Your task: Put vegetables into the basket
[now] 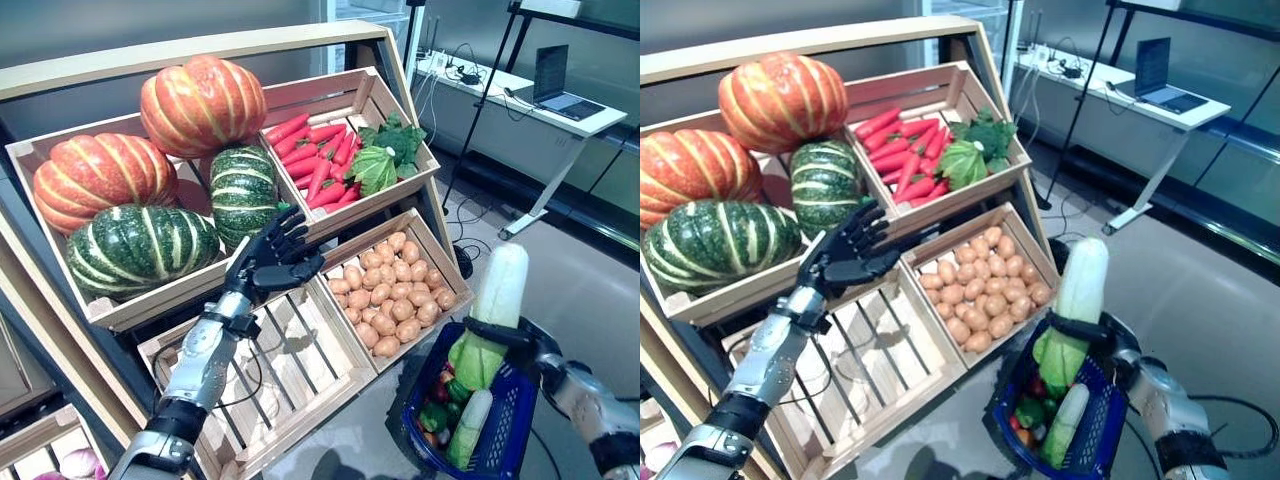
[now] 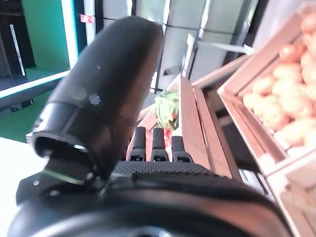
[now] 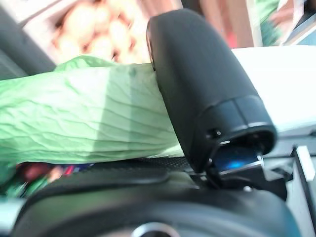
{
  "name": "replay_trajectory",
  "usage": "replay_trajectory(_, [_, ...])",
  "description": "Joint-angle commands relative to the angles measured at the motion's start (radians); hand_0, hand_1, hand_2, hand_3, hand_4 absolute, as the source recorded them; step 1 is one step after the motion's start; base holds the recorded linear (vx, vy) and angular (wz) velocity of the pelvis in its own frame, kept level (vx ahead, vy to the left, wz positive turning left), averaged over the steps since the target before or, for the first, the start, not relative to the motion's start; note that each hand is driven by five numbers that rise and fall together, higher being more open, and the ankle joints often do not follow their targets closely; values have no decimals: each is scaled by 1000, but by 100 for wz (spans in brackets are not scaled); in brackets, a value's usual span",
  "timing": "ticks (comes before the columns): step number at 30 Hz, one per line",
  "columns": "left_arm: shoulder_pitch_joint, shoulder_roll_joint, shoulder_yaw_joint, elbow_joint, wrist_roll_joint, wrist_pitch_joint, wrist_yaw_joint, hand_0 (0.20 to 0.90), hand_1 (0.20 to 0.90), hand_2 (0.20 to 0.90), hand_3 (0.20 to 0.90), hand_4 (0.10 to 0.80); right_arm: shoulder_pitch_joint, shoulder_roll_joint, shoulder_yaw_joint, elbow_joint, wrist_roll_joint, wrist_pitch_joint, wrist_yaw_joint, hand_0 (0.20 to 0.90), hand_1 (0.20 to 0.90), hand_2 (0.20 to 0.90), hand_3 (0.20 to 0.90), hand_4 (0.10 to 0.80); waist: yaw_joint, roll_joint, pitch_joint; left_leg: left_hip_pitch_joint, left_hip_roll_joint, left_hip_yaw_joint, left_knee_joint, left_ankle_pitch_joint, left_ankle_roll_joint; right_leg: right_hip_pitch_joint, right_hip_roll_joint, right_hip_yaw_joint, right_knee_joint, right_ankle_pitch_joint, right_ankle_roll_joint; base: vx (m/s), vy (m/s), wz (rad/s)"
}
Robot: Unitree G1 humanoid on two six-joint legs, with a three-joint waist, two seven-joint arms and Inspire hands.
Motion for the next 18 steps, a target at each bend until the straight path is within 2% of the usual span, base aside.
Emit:
replay_trajectory(1, [-46, 69, 53, -3, 43, -55, 30, 900, 900, 900, 900, 800, -99, -4, -133, -3, -12, -173, -64, 300, 300, 300, 300, 400, -14, -31, -40, -95, -109, -16, -8, 58, 74, 18, 32, 21, 29, -19, -32, -6, -33, -5])
replay_trajectory(3, [-39, 66, 57, -2, 54, -55, 32, 900, 900, 900, 900, 800, -101, 2, -127, 12, -20, -176, -81, 300, 300, 300, 300, 400, -10, -33, -32, -108, -108, -13, 27, 46, 78, 6, 31, 23, 48, -28, -38, -44, -36, -4])
replay_trajectory(6, [-54, 67, 43, -24, 67, -60, 46, 900, 900, 900, 900, 800, -137, 9, -98, 51, -27, -194, -153, 300, 300, 300, 300, 400, 9, -50, 22, -225, -92, -21, 235, -25, 88, -81, 18, 12, 186, -78, -66, -210, -91, -3])
replay_trajectory(10, [-120, 80, 1, -28, 66, -42, 46, 900, 900, 900, 900, 800, -216, 15, -86, 165, 17, -228, -235, 300, 300, 300, 300, 400, 34, -53, 113, -368, -59, -23, 455, -99, 100, -225, -32, -53, 428, -140, -84, -257, -107, 4])
replay_trajectory(11, [-145, 85, -29, -29, 58, -39, 57, 900, 900, 900, 900, 800, -257, 8, -79, 215, 32, -232, -260, 300, 300, 300, 300, 400, 39, -51, 143, -423, -44, -26, 533, -123, 94, -267, -55, -70, 500, -164, -95, -236, -88, 20])
replay_trajectory(12, [-157, 87, -46, -29, 42, -35, 63, 900, 900, 900, 900, 800, -284, 2, -77, 255, 40, -233, -281, 300, 300, 300, 300, 400, 39, -50, 158, -449, -34, -23, 574, -143, 103, -291, -65, -78, 544, -181, -102, -180, -51, 22])
replay_trajectory(15, [-188, 81, -82, -20, 22, -52, 66, 900, 900, 900, 900, 800, -358, -22, -74, 373, 50, -251, -268, 300, 300, 300, 300, 400, 41, -41, 198, -530, -21, -42, 702, -192, 105, -360, -93, -77, 671, -225, -116, -150, -2, 21])
replay_trajectory(18, [-224, 81, -117, -36, -1, -65, 79, 900, 900, 900, 900, 800, -432, -53, -51, 452, 44, -218, -242, 300, 300, 300, 300, 400, 42, -26, 247, -627, -19, -57, 841, -245, 112, -447, -121, -72, 803, -266, -129, -144, 31, 15])
